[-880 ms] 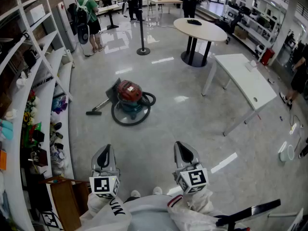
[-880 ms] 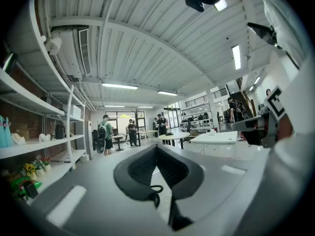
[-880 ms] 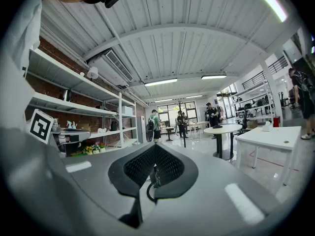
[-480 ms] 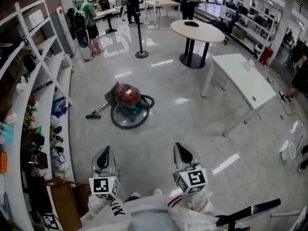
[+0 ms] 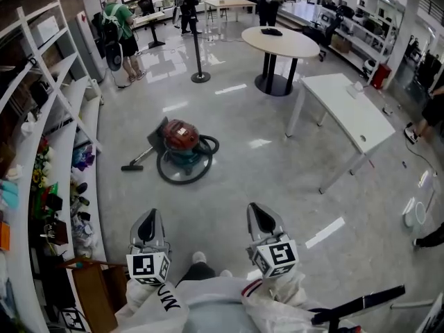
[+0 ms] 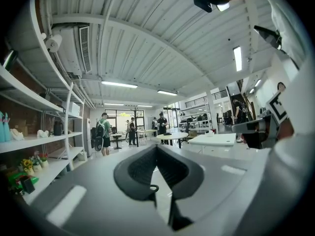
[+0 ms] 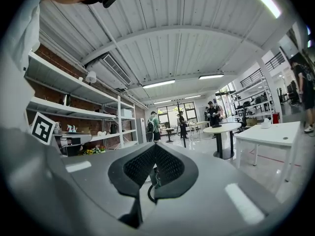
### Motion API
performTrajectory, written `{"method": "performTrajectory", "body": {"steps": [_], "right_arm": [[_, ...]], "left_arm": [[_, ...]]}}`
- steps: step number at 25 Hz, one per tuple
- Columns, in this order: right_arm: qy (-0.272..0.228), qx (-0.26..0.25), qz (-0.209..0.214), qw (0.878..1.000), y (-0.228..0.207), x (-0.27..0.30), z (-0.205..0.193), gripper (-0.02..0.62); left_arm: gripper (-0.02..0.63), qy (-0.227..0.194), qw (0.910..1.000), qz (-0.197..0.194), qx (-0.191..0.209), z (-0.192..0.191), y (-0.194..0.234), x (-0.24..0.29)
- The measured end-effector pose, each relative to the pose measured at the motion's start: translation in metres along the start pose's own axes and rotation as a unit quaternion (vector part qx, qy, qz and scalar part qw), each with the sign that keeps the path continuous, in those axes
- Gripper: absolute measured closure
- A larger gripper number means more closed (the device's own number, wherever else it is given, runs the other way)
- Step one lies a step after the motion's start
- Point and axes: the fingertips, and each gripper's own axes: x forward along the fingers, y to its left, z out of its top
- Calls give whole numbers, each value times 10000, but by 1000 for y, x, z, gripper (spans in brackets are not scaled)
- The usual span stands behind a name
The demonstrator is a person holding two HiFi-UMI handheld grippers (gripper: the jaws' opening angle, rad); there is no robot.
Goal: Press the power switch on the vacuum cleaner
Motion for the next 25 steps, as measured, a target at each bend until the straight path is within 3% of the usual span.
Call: {"method": "performTrajectory", "body": {"steps": [14,25], "right_arm": [[31,-19,-27,10000,3,1,0,595],[176,-34,80,9998,9,18,-7,595]], "left_arm": [[606,4,9997,-252,-52,-4,-11,12],[606,138,9997,-149,-168,-14,1,18]]}}
